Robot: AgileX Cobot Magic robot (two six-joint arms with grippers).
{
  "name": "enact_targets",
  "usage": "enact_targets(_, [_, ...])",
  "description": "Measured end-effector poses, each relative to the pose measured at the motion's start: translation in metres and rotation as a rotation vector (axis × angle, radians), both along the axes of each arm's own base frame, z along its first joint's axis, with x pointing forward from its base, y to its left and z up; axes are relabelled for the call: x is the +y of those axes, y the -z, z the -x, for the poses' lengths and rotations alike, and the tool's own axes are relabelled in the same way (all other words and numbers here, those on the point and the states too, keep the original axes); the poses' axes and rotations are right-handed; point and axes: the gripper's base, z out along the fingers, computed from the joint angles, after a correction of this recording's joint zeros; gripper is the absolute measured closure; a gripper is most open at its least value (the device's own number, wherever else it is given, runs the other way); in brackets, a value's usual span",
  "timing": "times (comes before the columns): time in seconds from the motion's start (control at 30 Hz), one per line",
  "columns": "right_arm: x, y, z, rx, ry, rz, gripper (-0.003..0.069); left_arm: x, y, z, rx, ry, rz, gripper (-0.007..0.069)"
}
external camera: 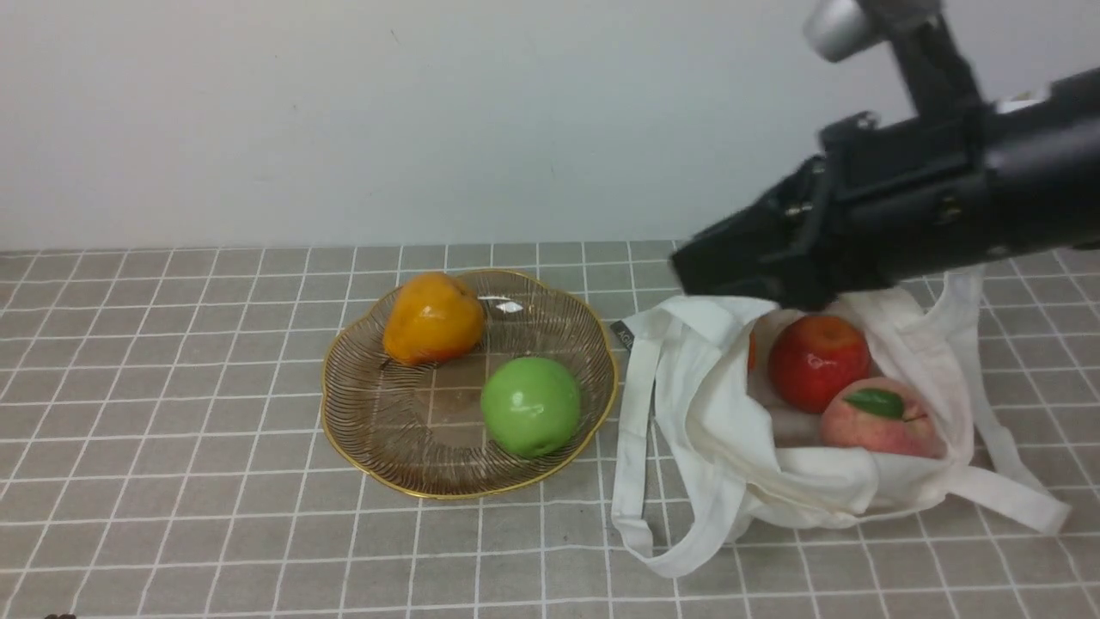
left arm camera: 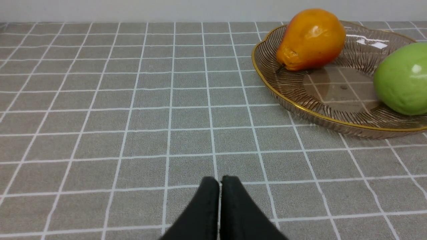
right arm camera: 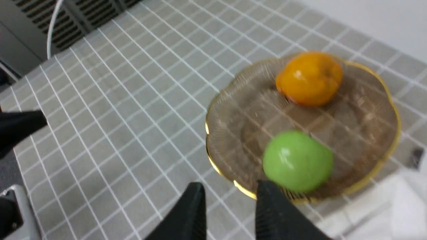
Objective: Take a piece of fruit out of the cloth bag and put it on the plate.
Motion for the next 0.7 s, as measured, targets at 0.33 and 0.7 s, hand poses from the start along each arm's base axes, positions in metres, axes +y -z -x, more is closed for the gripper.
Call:
enact_targets(0.33, [-0.079,-0.023,0.103,-0.174,0.344,0.135,0.0671,0.0,0.0,0.0,0.0,0.0,0.0,0.0632])
enact_targets(0.7, [-0.114,0.058,0.196,-0.781,0.655,-0.16,0.0671,0.0,0.0,0.0,0.0,0.0,0.0,0.0632])
